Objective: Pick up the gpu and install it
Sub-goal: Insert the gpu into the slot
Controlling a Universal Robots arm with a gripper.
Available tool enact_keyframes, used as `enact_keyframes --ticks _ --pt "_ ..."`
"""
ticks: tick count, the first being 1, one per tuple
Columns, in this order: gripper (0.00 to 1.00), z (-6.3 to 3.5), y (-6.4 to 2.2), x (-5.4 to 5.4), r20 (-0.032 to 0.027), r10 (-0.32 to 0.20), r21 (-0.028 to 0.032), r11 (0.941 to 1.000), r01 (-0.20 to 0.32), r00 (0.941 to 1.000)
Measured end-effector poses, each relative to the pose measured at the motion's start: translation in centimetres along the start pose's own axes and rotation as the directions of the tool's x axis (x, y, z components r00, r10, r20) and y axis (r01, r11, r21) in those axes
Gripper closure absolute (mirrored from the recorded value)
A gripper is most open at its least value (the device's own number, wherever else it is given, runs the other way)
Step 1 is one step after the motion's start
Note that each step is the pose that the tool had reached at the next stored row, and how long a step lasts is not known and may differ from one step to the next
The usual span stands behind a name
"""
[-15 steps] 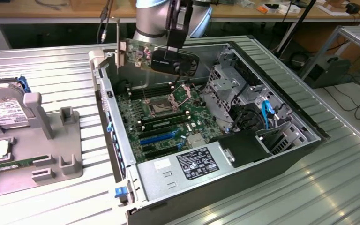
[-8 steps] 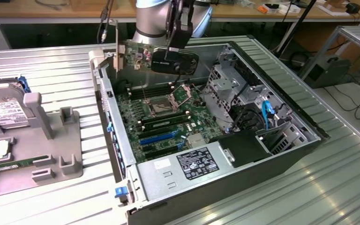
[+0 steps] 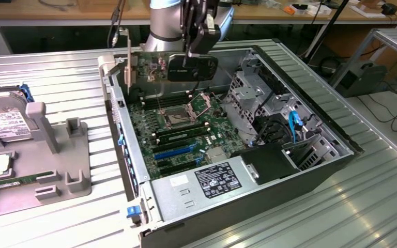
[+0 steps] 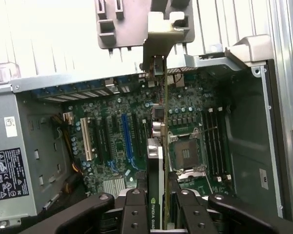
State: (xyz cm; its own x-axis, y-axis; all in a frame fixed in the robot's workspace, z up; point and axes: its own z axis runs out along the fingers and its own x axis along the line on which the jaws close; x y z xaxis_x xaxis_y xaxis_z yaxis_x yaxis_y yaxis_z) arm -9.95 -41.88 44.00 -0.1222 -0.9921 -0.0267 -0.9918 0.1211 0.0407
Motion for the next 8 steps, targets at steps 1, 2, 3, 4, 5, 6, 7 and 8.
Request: enact_keyframes --ticks 1,2,3,4,5,6,7,8 --pt "0.73 0.00 0.00 0.00 -0.0010 -0.023 -0.0006 0.9997 0.023 0.9997" --pt "0.73 0.00 0.00 0.00 -0.0014 -0.035 -0.0009 0.9994 0.035 0.9994" --pt "0.73 0.00 0.00 0.00 -0.0016 -0.040 -0.0011 0.9992 0.040 0.9992" --pt "0.73 0.00 0.00 0.00 -0.0018 -0.045 -0.0012 0.9990 0.045 0.9990" --pt "0.73 0.00 0.00 0.00 -0.0021 -0.052 -0.0014 0.9986 0.052 0.9986" --pt "0.73 0.00 0.00 0.00 -0.0022 -0.058 -0.0016 0.9983 0.058 0.9983" --pt "0.73 0.00 0.00 0.00 -0.0026 -0.065 -0.0018 0.9979 0.065 0.9979" --pt "0.73 0.00 0.00 0.00 -0.0028 -0.071 -0.0020 0.9975 0.071 0.9975"
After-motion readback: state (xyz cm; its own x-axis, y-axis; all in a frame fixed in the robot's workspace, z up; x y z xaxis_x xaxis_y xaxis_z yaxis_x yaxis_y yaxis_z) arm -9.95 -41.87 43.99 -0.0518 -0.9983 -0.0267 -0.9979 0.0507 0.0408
